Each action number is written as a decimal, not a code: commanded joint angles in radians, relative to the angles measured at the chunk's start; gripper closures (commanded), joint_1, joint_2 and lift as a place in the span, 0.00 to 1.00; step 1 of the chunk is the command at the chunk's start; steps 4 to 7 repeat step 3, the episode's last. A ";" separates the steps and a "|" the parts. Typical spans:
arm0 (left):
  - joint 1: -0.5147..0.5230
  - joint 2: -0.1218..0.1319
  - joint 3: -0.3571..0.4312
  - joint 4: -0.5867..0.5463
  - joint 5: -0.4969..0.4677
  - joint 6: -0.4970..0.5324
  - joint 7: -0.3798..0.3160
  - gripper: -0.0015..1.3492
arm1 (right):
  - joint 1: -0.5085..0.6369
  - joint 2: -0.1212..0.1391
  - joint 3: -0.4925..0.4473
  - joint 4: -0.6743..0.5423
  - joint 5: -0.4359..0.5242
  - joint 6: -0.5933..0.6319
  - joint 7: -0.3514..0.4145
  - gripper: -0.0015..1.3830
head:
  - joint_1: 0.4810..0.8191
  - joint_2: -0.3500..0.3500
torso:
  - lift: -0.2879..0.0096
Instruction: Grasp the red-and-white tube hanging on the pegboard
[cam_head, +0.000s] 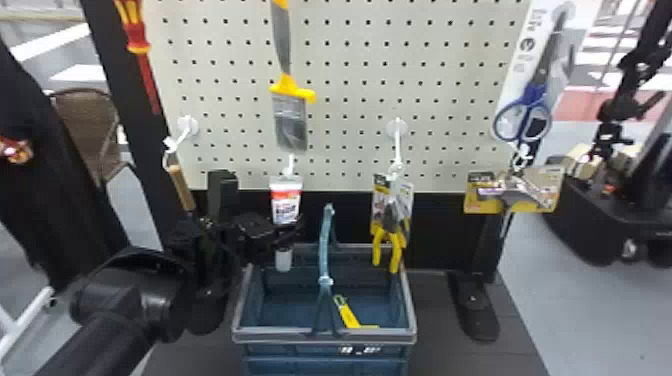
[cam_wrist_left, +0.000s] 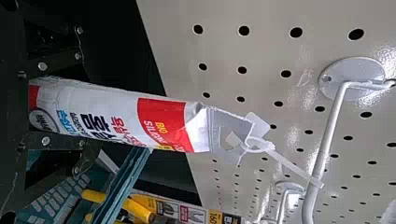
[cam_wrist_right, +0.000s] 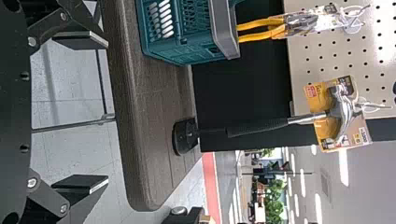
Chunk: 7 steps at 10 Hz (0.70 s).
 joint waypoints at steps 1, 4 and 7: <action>0.000 0.000 0.001 0.000 0.002 -0.003 0.000 0.81 | 0.002 0.001 0.000 -0.002 0.000 0.000 0.000 0.19 | 0.20 0.50 | 0.63; 0.002 0.000 -0.001 0.000 0.002 -0.005 0.000 0.81 | 0.002 0.001 0.000 -0.005 0.000 0.000 0.000 0.19 | 0.20 0.50 | 0.63; 0.002 0.000 -0.001 0.000 0.002 -0.005 0.000 0.81 | 0.002 0.001 0.000 -0.005 0.000 0.000 0.000 0.19 | 0.20 0.50 | 0.63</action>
